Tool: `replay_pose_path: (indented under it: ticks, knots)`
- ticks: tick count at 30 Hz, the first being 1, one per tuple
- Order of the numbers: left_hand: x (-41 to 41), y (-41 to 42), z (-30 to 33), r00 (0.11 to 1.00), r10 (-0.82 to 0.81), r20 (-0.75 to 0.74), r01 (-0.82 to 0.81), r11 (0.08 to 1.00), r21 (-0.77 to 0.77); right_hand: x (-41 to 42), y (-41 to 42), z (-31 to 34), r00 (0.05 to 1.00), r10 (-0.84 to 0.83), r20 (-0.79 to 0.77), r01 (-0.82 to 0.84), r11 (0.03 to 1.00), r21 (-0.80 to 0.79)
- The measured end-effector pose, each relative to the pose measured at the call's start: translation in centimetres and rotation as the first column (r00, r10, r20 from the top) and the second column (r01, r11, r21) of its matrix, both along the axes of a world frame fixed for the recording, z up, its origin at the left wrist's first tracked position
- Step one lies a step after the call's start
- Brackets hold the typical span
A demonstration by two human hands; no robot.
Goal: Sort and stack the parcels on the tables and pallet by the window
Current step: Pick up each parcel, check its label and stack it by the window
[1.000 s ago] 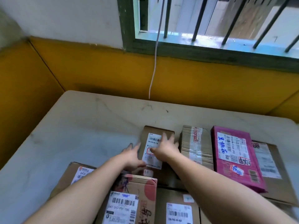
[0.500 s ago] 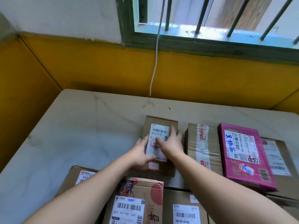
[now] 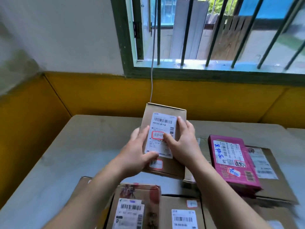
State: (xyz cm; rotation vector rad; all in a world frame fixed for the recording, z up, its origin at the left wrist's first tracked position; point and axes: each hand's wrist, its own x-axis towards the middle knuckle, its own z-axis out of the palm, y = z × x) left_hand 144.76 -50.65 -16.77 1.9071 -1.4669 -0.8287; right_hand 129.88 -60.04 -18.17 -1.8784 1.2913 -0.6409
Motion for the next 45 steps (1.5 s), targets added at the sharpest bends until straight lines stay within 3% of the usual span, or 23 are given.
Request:
replay_pose_path:
  ticks: [5,11,17,21,28,33,39,45]
  knots:
    - [-1.7,3.5,2.6,0.989,-0.105,0.1,0.111,0.992,-0.059,-2.8,5.8,3.1,0.994,-0.109,-0.027,0.107,0.991,-0.077]
    - [-5.4,7.4,3.7,0.96,-0.27,0.08,0.276,0.958,-0.076,-7.3,12.9,5.4,0.962,-0.257,-0.095,0.252,0.966,-0.065]
    - [-13.5,9.1,5.2,0.88,-0.475,-0.031,0.468,0.875,-0.121,-16.2,18.5,7.5,0.868,-0.477,-0.138,0.467,0.879,-0.1]
    - [-21.2,10.7,5.9,0.811,-0.584,0.01,0.58,0.804,-0.133,-23.6,22.6,8.2,0.811,-0.569,-0.134,0.562,0.822,-0.093]
    - [-40.2,15.6,5.9,0.669,-0.739,0.083,0.742,0.659,-0.119,-41.4,31.2,7.7,0.638,-0.761,-0.113,0.755,0.648,-0.099]
    - [-53.6,19.8,5.0,0.539,-0.842,-0.015,0.829,0.534,-0.167,-53.1,38.1,6.8,0.447,-0.889,-0.096,0.884,0.456,-0.101]
    - [-64.6,22.8,5.9,0.353,-0.933,-0.075,0.918,0.36,-0.164,-63.0,43.3,6.5,0.28,-0.957,-0.079,0.952,0.288,-0.104]
    - [-73.0,20.8,4.8,0.273,-0.962,0.0,0.955,0.271,-0.121,-70.0,42.9,5.3,0.187,-0.98,-0.073,0.973,0.195,-0.12]
